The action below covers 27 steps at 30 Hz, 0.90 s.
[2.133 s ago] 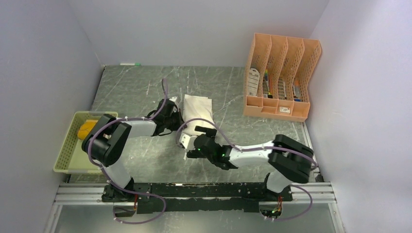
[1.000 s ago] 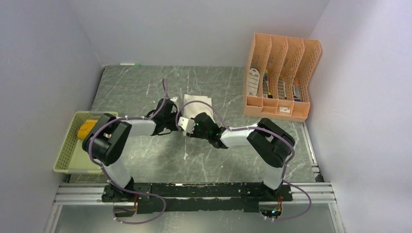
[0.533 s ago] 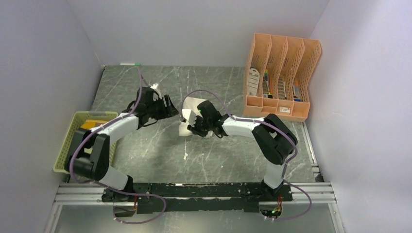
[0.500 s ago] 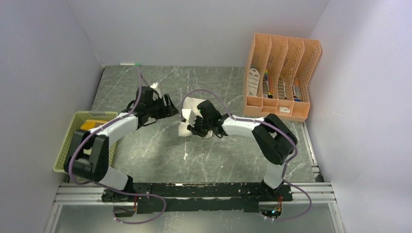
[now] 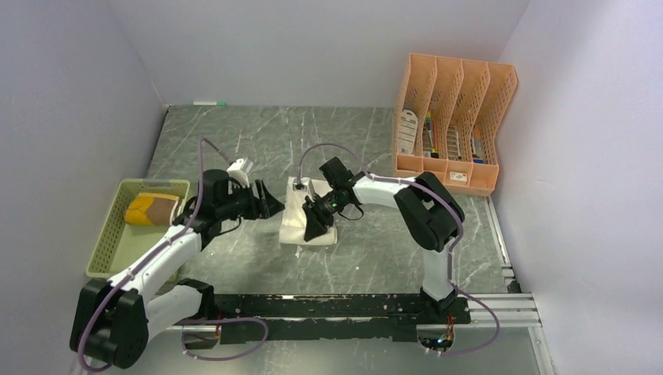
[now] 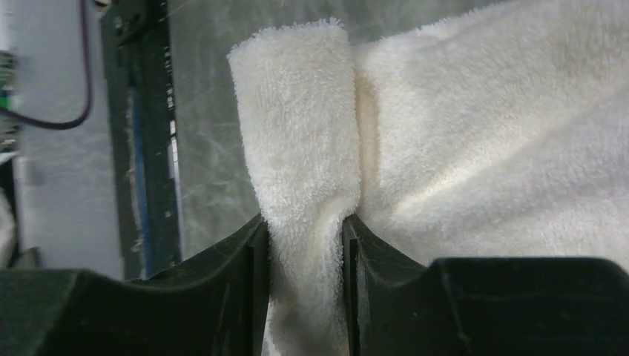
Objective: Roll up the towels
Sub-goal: Roll the towel at the center of the board.
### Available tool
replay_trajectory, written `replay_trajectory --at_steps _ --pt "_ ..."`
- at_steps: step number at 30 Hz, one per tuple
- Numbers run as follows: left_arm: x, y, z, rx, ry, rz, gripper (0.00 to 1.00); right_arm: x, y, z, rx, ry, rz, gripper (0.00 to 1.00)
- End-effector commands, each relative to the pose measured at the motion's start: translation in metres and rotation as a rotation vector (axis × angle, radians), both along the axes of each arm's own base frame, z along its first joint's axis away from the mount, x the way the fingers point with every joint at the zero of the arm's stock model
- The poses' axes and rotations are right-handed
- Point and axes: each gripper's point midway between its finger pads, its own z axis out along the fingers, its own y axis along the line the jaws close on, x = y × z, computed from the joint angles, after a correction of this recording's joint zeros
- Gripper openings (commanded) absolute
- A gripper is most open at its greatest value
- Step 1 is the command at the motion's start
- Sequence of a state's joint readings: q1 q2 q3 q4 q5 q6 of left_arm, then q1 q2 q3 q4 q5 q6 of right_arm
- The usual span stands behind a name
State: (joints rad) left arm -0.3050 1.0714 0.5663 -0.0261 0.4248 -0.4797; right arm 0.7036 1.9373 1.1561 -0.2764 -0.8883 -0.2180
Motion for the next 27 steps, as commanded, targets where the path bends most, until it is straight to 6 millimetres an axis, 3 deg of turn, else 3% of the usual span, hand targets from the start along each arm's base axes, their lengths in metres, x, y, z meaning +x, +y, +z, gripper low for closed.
replay_trajectory --at_steps 1,7,8,10,13,18,24,27 --pt "-0.029 -0.01 -0.001 -0.102 0.025 -0.067 0.76 -0.027 -0.01 0.012 0.05 0.28 0.057 0.36" --pt "-0.051 -0.02 -0.006 -0.149 0.039 -0.129 0.82 -0.021 -0.017 0.024 0.169 0.46 0.075 0.37" --pt "-0.054 -0.024 -0.004 -0.154 0.034 -0.147 0.88 -0.02 -0.016 0.025 0.178 0.471 0.078 0.37" --pt "-0.057 -0.033 0.005 -0.164 0.005 -0.182 0.89 -0.017 -0.013 0.026 0.181 0.485 0.08 0.37" --pt "-0.061 -0.048 0.016 -0.168 -0.033 -0.234 0.82 -0.012 -0.01 0.022 0.172 0.509 0.077 0.36" --pt "-0.07 -0.065 0.011 -0.161 -0.017 -0.293 0.7 -0.009 -0.01 0.016 0.187 0.59 0.081 0.31" --pt "-0.066 -0.05 -0.001 -0.077 0.019 -0.188 0.73 -0.01 -0.017 0.007 0.171 0.612 0.074 0.26" --pt "-0.075 -0.047 0.002 -0.094 0.032 -0.181 0.73 -0.006 -0.017 -0.002 0.13 0.579 0.047 0.22"
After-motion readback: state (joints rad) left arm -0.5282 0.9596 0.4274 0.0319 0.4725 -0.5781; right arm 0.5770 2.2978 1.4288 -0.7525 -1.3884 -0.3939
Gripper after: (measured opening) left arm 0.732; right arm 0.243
